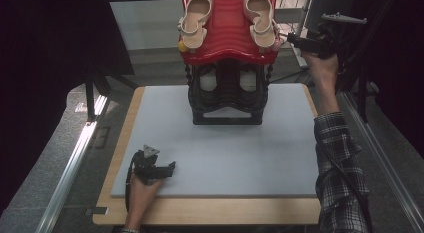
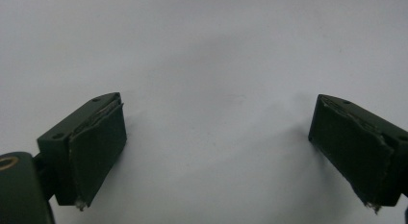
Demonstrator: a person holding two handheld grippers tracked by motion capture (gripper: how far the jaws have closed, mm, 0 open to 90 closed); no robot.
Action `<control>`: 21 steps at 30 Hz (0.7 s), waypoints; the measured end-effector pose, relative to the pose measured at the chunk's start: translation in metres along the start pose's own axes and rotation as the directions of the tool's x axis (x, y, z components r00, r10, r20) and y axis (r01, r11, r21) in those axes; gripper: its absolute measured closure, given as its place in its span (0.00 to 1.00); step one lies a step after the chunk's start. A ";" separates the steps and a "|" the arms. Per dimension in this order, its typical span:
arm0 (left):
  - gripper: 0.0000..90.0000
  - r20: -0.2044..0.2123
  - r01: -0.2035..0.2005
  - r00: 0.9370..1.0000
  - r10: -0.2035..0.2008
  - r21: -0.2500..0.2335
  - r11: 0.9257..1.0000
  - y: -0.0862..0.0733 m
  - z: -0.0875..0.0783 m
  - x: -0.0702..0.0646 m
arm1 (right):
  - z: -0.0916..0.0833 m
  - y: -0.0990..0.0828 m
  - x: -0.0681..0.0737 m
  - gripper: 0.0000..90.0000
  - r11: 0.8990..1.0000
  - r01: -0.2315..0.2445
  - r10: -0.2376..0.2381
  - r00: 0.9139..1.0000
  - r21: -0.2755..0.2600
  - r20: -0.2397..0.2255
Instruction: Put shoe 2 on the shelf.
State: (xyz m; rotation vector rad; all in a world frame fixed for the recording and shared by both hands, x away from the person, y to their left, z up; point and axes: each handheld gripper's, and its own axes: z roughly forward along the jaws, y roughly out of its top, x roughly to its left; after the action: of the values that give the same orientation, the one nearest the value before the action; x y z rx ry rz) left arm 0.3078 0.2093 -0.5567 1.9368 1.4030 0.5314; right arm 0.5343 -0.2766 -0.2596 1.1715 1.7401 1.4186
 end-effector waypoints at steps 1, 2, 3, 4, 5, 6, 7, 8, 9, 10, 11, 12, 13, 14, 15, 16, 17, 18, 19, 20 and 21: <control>0.06 0.000 0.000 1.000 0.000 0.000 1.000 0.000 0.000 0.000 | -0.001 -0.002 0.000 0.23 1.000 0.001 -0.001 1.000 0.005 -0.003; 0.06 0.000 0.000 1.000 0.000 -0.001 1.000 0.000 0.000 0.000 | -0.001 -0.005 -0.001 0.23 1.000 0.003 -0.003 1.000 0.008 -0.004; 0.07 0.000 0.000 1.000 0.000 0.000 1.000 0.000 0.000 0.000 | -0.002 -0.008 -0.001 0.23 1.000 0.004 -0.004 1.000 0.012 -0.004; 0.07 0.000 0.000 1.000 0.000 0.000 1.000 0.000 0.000 0.000 | -0.003 -0.011 -0.001 0.22 1.000 0.004 -0.004 1.000 0.018 -0.005; 0.07 -0.001 0.007 1.000 -0.007 0.001 1.000 0.000 0.000 -0.001 | -0.003 -0.014 -0.001 0.22 1.000 0.007 -0.007 1.000 0.022 -0.006; 0.07 0.000 0.004 1.000 -0.004 0.003 1.000 0.000 0.000 0.000 | -0.004 -0.018 -0.001 0.22 1.000 0.006 -0.006 1.000 0.027 -0.010; 0.07 0.000 0.004 1.000 -0.004 0.003 1.000 0.000 0.000 0.000 | -0.005 -0.022 -0.001 0.22 0.999 0.007 -0.006 1.000 0.034 -0.014; 0.07 0.000 0.004 1.000 -0.004 0.003 1.000 0.000 0.000 0.000 | -0.006 -0.026 -0.001 0.21 0.999 0.012 -0.011 1.000 0.037 -0.018; 0.06 0.000 0.004 1.000 -0.004 0.003 1.000 0.000 0.000 0.000 | -0.008 -0.031 -0.001 0.20 0.999 0.016 -0.015 1.000 0.046 -0.021; 0.06 0.000 0.004 1.000 -0.004 0.003 1.000 0.000 0.000 0.000 | -0.009 -0.035 0.000 0.20 0.998 0.020 -0.019 1.000 0.054 -0.023; 0.06 0.000 0.004 1.000 -0.004 0.003 1.000 0.000 0.000 0.000 | -0.010 -0.039 0.000 0.20 0.998 0.020 -0.018 0.999 0.060 -0.026; 0.07 0.000 0.004 1.000 -0.004 0.003 1.000 0.000 0.000 0.000 | -0.011 -0.043 0.000 0.19 0.997 0.029 -0.027 0.999 0.067 -0.030; 0.07 0.000 0.004 1.000 -0.004 0.003 1.000 0.000 0.000 0.000 | -0.012 -0.047 0.000 0.19 0.997 0.033 -0.031 0.999 0.074 -0.032; 0.07 0.000 0.004 1.000 -0.004 0.003 1.000 0.000 0.000 0.000 | -0.014 -0.051 0.000 0.18 0.996 0.037 -0.034 0.999 0.079 -0.036; 0.07 -0.001 0.004 1.000 -0.004 0.003 1.000 0.000 0.000 0.000 | -0.015 -0.054 0.000 0.18 0.996 0.040 -0.036 0.998 0.084 -0.041; 0.07 0.000 0.004 1.000 -0.004 0.003 1.000 0.000 0.000 0.000 | -0.016 -0.057 0.000 0.17 0.995 0.046 -0.042 0.998 0.089 -0.043; 0.06 0.000 0.004 1.000 -0.004 0.003 1.000 0.000 0.000 0.000 | -0.017 -0.061 0.001 0.17 0.994 0.049 -0.045 0.998 0.094 -0.046; 0.06 0.000 0.004 1.000 -0.004 0.003 1.000 0.000 0.000 0.000 | -0.018 -0.065 0.001 0.16 0.993 0.053 -0.048 0.998 0.101 -0.049; 0.07 0.000 0.004 1.000 -0.004 0.003 1.000 0.000 0.000 0.000 | -0.019 -0.069 0.002 0.16 0.993 0.059 -0.053 0.997 0.106 -0.051; 0.07 0.000 0.004 1.000 -0.004 0.003 1.000 0.000 0.000 0.000 | -0.020 -0.073 0.002 0.15 0.992 0.062 -0.056 0.997 0.111 -0.055; 0.06 0.000 0.004 1.000 -0.004 0.003 1.000 0.000 0.000 0.000 | -0.021 -0.077 0.003 0.15 0.991 0.065 -0.058 0.997 0.117 -0.060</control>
State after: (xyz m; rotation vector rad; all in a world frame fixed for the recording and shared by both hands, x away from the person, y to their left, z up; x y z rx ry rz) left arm 0.3074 0.2091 -0.5567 1.9355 1.4083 0.5281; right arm 0.4946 -0.2861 -0.3282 1.1386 1.9061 1.3391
